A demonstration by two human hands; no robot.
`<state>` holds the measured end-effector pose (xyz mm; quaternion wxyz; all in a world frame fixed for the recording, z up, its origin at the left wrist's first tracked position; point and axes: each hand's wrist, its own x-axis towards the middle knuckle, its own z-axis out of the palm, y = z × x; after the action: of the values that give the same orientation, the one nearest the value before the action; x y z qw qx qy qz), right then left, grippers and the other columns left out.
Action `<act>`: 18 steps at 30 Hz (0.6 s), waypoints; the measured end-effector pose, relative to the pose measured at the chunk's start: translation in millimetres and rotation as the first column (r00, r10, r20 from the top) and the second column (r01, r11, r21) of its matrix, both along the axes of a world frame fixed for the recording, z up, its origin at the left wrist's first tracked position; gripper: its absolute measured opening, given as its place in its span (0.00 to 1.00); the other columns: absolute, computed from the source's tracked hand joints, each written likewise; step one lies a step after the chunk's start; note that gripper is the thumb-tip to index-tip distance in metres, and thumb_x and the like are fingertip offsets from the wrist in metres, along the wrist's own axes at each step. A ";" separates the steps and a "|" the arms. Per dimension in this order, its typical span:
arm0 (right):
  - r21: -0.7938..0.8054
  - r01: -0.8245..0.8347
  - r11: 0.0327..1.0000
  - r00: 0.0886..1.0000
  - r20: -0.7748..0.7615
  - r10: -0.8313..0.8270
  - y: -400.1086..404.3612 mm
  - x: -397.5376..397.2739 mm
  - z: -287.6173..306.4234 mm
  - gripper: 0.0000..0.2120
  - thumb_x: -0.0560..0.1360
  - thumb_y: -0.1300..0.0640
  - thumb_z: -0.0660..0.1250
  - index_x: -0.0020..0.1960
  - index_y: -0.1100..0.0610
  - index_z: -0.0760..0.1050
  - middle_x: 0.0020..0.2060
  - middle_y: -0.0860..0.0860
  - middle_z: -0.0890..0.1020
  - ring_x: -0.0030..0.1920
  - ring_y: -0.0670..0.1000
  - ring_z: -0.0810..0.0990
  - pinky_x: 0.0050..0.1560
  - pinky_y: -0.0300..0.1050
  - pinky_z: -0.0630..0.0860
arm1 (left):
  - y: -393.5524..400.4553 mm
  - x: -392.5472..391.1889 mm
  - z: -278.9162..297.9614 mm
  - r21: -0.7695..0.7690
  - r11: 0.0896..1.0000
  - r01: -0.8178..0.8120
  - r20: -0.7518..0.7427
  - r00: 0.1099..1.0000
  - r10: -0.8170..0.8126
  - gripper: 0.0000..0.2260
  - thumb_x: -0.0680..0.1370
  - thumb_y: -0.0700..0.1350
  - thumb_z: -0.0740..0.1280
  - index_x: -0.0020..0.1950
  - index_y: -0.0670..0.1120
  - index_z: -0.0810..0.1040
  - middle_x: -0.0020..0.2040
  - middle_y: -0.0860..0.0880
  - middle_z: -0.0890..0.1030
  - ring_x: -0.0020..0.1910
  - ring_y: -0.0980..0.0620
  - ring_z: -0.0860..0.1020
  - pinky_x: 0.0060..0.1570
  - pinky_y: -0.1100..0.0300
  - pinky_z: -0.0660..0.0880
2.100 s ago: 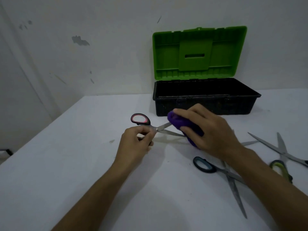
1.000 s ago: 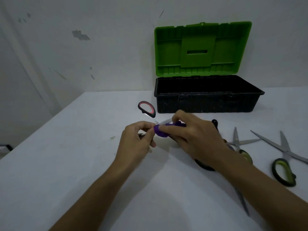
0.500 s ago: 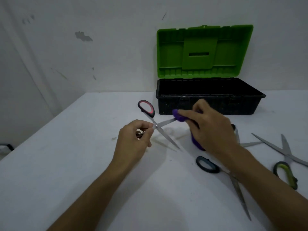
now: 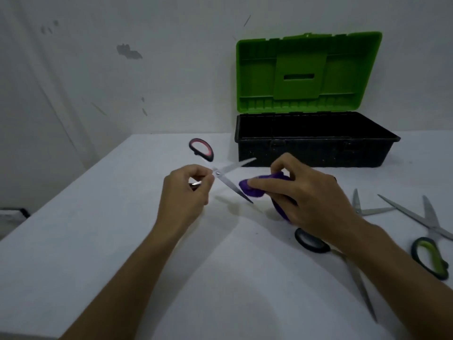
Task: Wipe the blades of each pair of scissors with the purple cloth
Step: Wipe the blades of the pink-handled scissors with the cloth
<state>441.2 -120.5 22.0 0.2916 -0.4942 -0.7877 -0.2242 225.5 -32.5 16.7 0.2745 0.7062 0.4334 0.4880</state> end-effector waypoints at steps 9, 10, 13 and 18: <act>-0.245 -0.025 0.969 0.993 0.109 0.053 3.0 14.4 -8.5 0.18 0.72 0.57 0.73 0.60 0.44 0.79 0.52 0.50 0.75 0.37 0.43 0.67 0.32 0.38 0.65 | -1.3 -0.8 -3.7 0.111 0.994 -0.017 -0.019 1.000 0.019 0.04 0.78 0.40 0.68 0.45 0.46 0.81 0.37 0.53 0.79 0.28 0.56 0.76 0.33 0.68 0.74; -0.221 -0.018 0.975 0.995 0.095 0.040 2.5 18.2 -6.1 0.16 0.74 0.56 0.70 0.60 0.45 0.79 0.52 0.50 0.74 0.36 0.43 0.68 0.31 0.38 0.65 | -1.1 -1.9 -5.3 0.213 0.976 -0.043 -0.083 0.995 0.062 0.03 0.78 0.40 0.68 0.44 0.45 0.80 0.38 0.53 0.79 0.31 0.56 0.77 0.35 0.65 0.75; -0.090 0.014 0.996 1.000 0.013 -0.013 2.2 23.6 3.0 0.15 0.77 0.51 0.61 0.62 0.49 0.78 0.51 0.52 0.74 0.36 0.46 0.71 0.31 0.38 0.69 | -3.8 2.8 -10.5 0.367 0.928 -0.062 -0.248 0.955 0.162 0.09 0.75 0.41 0.72 0.44 0.44 0.72 0.42 0.52 0.74 0.35 0.53 0.75 0.36 0.56 0.76; 0.017 0.072 0.997 0.997 -0.031 -0.071 -1.1 22.8 4.3 0.17 0.76 0.54 0.64 0.64 0.52 0.78 0.50 0.53 0.75 0.38 0.46 0.71 0.31 0.39 0.74 | -9.1 5.7 -12.1 0.393 0.919 0.002 -0.320 0.938 0.135 0.18 0.72 0.35 0.73 0.58 0.45 0.72 0.45 0.55 0.69 0.32 0.55 0.72 0.37 0.61 0.73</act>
<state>464.0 -121.6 26.4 0.2997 -0.5227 -0.7630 -0.2342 231.2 -41.7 4.6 0.0333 0.8048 0.3931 0.4435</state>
